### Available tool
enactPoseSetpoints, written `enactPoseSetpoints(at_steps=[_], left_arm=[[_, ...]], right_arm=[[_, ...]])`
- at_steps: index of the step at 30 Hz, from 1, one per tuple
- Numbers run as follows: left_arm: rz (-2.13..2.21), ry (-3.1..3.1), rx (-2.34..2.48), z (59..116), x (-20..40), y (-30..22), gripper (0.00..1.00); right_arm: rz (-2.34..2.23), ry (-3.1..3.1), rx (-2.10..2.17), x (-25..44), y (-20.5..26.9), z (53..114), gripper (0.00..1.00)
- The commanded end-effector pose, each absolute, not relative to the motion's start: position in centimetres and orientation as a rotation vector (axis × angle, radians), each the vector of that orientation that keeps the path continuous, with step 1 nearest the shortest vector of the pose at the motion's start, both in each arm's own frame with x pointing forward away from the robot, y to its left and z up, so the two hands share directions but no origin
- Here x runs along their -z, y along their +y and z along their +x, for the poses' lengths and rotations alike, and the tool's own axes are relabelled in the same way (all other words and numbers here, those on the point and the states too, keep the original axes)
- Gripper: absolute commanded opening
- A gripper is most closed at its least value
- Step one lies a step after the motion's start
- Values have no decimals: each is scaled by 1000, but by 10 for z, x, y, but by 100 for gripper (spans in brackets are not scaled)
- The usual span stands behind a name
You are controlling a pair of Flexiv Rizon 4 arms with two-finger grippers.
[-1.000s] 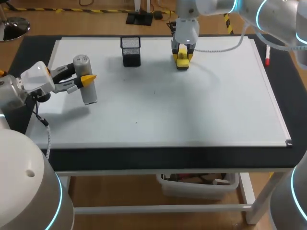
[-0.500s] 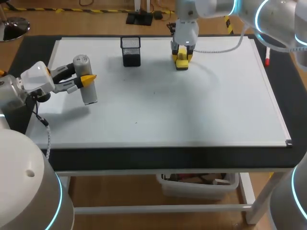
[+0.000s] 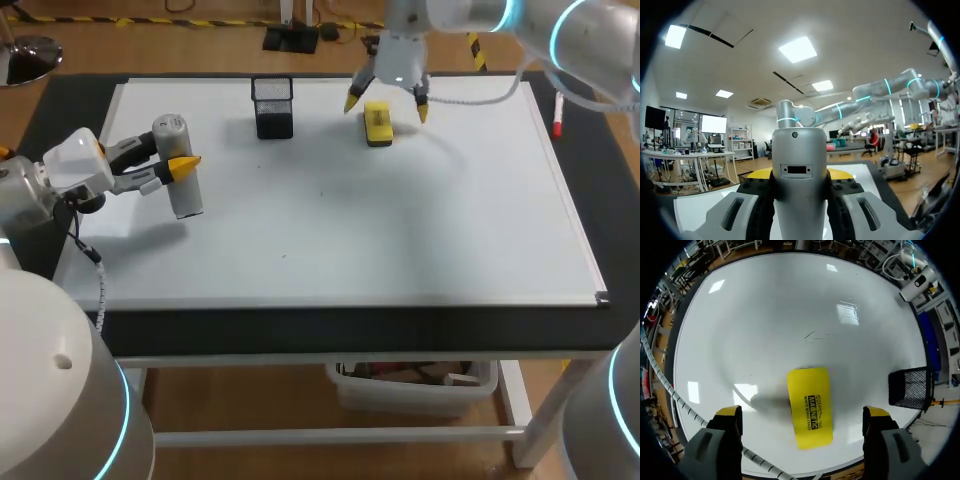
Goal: Pick up the inspection probe, press it on each red-marked spot on the whiteboard one by one, put down the probe, pick up the eraser, and wipe off all the red marks.
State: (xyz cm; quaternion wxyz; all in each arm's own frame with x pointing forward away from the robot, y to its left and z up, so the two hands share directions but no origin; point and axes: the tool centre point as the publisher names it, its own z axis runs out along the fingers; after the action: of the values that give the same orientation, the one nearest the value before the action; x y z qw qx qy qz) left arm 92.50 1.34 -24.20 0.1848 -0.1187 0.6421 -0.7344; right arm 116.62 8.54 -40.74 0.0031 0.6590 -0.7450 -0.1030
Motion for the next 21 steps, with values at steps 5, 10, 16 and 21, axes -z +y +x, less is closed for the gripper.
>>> enactPoseSetpoints(at_steps=[5,10,16,21], left_arm=[[-334,1804,2069,925,242,12,0],[-334,1804,2069,925,242,12,0],[-334,1804,2069,925,242,12,0],[-334,1804,2069,925,242,12,0]], right_arm=[[1824,-2739,510,364,39,1151,100],[1560,-2871,642,340,21,1156,100],[1299,-2872,800,313,9,1163,100],[1073,-2869,939,295,1,1168,100]])
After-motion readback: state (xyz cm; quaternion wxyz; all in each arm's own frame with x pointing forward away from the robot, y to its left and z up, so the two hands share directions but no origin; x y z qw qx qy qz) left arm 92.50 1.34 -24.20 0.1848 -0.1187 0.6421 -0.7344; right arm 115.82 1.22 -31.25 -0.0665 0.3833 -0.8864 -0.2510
